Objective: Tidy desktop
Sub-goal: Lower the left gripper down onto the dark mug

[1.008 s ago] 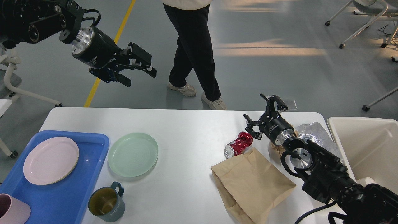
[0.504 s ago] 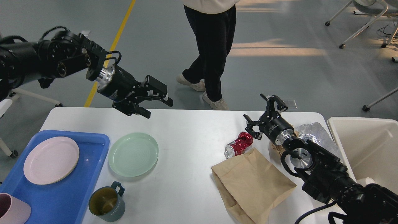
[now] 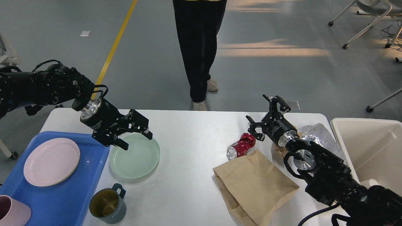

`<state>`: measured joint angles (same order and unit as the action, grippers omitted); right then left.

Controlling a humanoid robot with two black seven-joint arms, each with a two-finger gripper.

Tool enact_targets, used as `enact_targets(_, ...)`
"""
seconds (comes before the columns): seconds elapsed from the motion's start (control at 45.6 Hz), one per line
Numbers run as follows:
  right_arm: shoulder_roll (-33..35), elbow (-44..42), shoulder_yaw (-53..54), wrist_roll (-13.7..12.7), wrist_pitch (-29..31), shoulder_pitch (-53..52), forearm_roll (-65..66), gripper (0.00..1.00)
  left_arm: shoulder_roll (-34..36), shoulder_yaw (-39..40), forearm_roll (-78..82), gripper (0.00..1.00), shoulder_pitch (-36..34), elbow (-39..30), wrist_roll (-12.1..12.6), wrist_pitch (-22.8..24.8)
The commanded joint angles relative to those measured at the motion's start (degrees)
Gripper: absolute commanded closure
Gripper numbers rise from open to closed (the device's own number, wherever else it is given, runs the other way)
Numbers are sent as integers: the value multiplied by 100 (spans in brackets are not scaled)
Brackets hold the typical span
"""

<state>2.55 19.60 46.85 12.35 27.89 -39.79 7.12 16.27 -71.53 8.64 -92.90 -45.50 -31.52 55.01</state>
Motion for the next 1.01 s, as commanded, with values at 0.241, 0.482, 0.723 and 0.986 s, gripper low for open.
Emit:
enact_targets(0.241,0,0,0,4,-2,-3,0,0,218,-440,24,4,-53,-925,286,-1)
enact_targets(0.482,0,0,0,4,-2,-3,0,0,113,-827,-3,4,-202,-1707,313,-1)
enact_targets(0.723,0,0,0,4,-2,-3,0,0,-54,-845,6,4,-202,-1778,322,-1)
enact_targets(0.986,0,0,0,-5,-2,-3,0,0,-247,-862,-11,4,158,-1550,322,-1)
